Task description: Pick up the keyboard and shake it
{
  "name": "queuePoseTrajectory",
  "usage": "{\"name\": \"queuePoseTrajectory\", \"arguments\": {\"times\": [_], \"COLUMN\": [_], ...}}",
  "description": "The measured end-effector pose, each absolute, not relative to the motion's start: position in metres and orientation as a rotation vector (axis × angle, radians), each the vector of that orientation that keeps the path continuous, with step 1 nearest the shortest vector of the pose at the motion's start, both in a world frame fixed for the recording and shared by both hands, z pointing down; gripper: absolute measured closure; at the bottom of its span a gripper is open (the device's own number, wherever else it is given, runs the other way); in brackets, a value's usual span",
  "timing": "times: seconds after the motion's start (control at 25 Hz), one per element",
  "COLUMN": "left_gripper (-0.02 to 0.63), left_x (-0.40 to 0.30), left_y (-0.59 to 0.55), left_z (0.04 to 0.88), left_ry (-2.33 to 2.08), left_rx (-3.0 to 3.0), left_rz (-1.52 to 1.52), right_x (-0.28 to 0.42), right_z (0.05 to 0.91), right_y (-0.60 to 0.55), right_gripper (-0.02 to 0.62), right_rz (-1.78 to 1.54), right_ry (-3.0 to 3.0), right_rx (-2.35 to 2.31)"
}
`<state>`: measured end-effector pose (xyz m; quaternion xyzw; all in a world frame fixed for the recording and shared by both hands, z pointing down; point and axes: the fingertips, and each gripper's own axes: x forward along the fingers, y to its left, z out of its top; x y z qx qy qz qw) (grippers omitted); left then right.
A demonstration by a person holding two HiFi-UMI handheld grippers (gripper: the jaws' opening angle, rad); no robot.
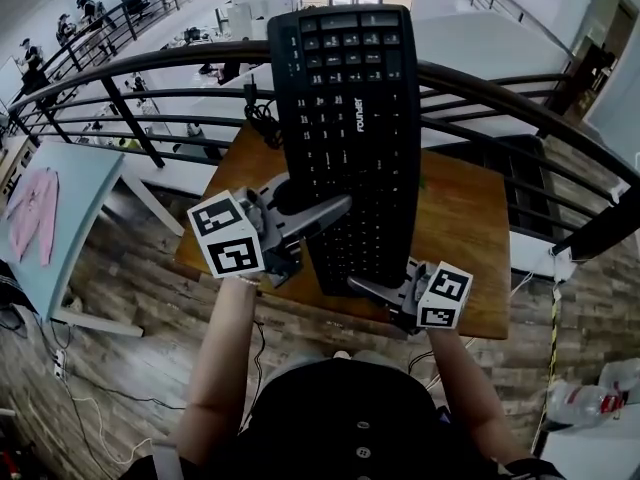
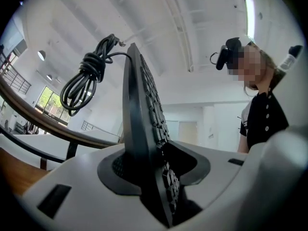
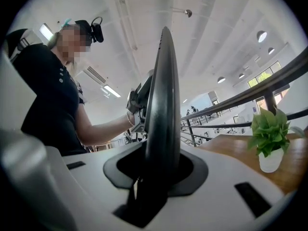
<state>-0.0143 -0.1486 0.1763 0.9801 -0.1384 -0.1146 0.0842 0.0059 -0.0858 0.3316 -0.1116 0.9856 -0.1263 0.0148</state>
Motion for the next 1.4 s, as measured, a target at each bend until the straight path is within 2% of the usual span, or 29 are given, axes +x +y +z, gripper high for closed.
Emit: {"name": "queuePoseTrajectory", "arguments": {"times": [0.32,0.84,1.4], "left_gripper": [0.423,0.422,0.422], "left_x": [-0.012,-0.013,-0.014], "left_y": [-0.146,-0.150,-0.147], "left_z": [0.174,0.178,0.171], "left_ry": [-0.374,-0.398,-0.315], "left_rx": [2.940,2.922,2.880], "left_rz": [-0.379,-0.403,-0.588], "right_x": [0.014,0.014,0.031], "right_z": [0.330,0.333,0.320], "right_y": [-0.092,-0.090,-0.085], "right_gripper": [0.460,0.460,0.463], "right_rz": [-0.287,-0.340,-0.315], "right_ry": [3.117,3.111,3.231], "right_rx": [-0.387,-0.388,-0.501]}}
